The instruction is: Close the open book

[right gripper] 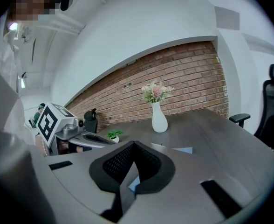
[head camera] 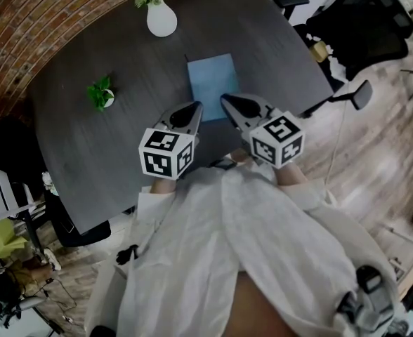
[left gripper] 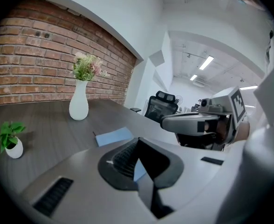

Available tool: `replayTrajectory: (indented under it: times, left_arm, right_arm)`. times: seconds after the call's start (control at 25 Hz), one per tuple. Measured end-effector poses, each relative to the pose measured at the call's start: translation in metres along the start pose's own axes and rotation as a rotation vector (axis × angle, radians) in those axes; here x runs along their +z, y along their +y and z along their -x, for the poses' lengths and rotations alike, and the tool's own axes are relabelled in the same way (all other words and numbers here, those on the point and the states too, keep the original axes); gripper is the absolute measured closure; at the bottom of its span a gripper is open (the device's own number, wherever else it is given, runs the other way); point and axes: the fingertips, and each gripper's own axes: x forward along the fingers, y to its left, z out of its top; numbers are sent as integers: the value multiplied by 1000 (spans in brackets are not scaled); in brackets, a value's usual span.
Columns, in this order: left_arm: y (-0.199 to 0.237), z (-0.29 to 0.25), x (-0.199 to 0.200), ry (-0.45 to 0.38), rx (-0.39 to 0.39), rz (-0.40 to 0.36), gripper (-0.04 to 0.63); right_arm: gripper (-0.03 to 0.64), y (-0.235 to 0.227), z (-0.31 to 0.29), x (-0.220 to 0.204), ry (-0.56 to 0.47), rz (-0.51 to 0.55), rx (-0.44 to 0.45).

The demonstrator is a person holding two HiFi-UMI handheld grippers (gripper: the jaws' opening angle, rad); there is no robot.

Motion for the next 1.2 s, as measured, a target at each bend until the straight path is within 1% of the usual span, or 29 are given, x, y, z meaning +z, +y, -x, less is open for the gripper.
replayTrajectory:
  times: [0.36,0.8,1.2]
  left_arm:
    - [-2,-3,-1,9,-25,4,592]
    - [-5,-4,-2,11,-47,-23,591]
    - [-1,-6,-4,27,-57,-10,591]
  right_arm:
    - [612,3,-3,1,-1,8,15]
    - [613,-5,-7,-11,15,-22,-11]
    - [613,-2,-9,-10,21,-27,-6]
